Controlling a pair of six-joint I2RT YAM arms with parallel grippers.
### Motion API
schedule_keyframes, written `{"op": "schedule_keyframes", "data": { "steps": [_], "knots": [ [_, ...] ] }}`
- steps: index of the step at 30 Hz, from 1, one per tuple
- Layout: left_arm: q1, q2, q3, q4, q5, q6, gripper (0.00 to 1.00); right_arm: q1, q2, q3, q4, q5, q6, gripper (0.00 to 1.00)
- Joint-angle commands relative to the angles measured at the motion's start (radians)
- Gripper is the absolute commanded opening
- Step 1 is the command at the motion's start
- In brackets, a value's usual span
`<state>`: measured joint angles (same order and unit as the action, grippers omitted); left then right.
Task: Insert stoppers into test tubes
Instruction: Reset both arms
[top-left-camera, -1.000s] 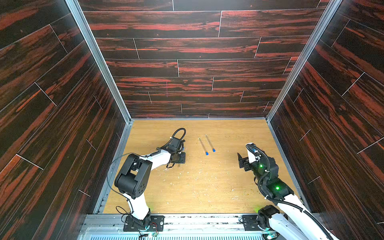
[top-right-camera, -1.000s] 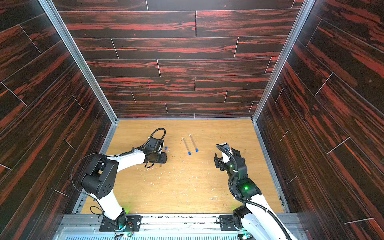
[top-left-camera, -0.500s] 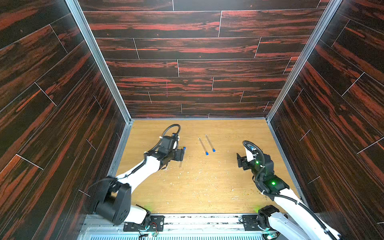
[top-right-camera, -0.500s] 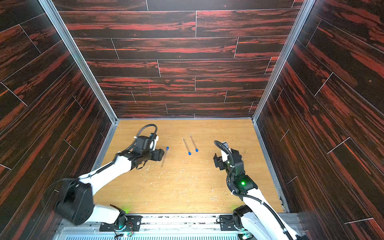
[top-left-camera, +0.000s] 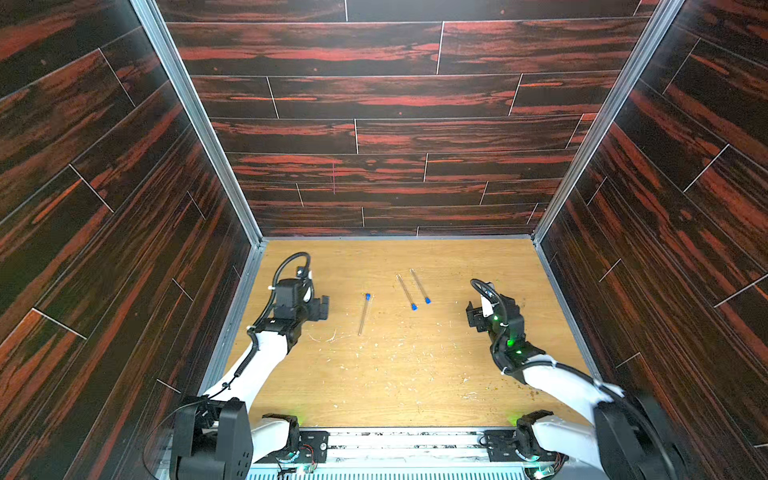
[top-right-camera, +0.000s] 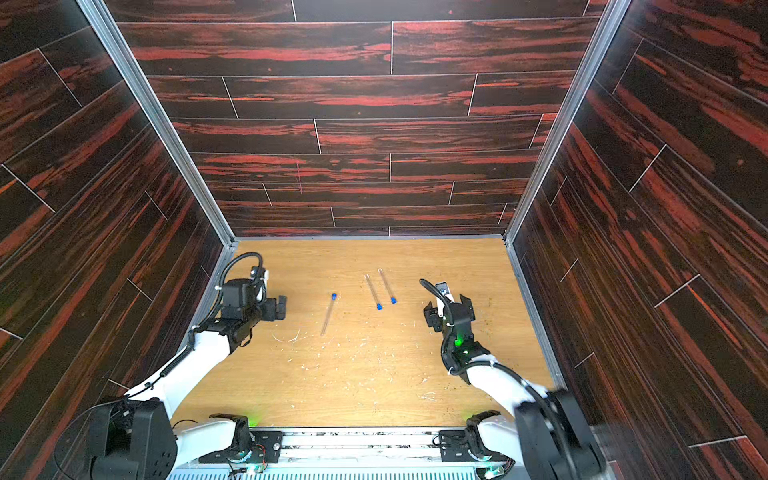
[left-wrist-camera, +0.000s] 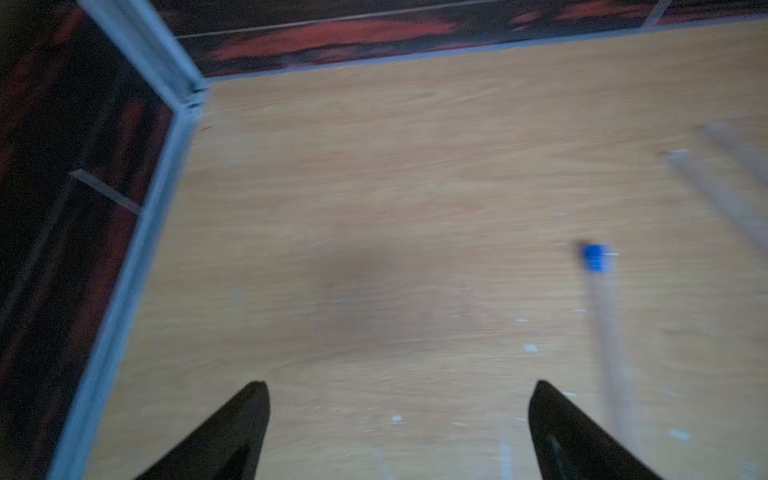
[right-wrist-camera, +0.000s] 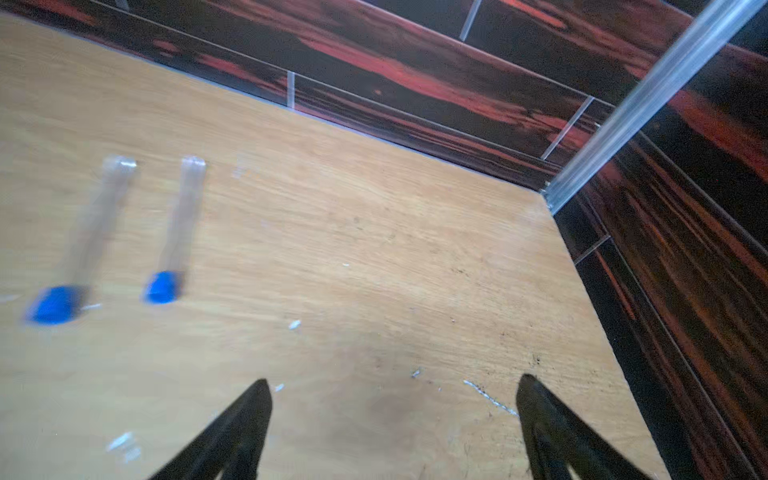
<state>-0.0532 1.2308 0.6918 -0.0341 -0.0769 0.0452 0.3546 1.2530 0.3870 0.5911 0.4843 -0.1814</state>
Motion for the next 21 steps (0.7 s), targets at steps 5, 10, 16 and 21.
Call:
{"op": "schedule_keyframes", "data": {
  "steps": [5,10,16,21],
  "knots": [
    [0.103,0.052,-0.162,0.308,0.024,-0.007,1.00,-0.122,0.145,-0.093,0.441,-0.048,0.057,0.93],
    [0.117,0.101,-0.239,0.512,0.028,-0.023,1.00,-0.183,0.181,-0.091,0.465,-0.125,0.063,0.94],
    [0.134,0.133,-0.239,0.590,0.024,-0.046,1.00,-0.243,0.245,-0.116,0.594,-0.147,0.085,0.94],
    [0.147,0.125,-0.276,0.675,0.007,-0.118,1.00,-0.358,0.273,-0.131,0.628,-0.286,0.193,0.94]
  ]
}}
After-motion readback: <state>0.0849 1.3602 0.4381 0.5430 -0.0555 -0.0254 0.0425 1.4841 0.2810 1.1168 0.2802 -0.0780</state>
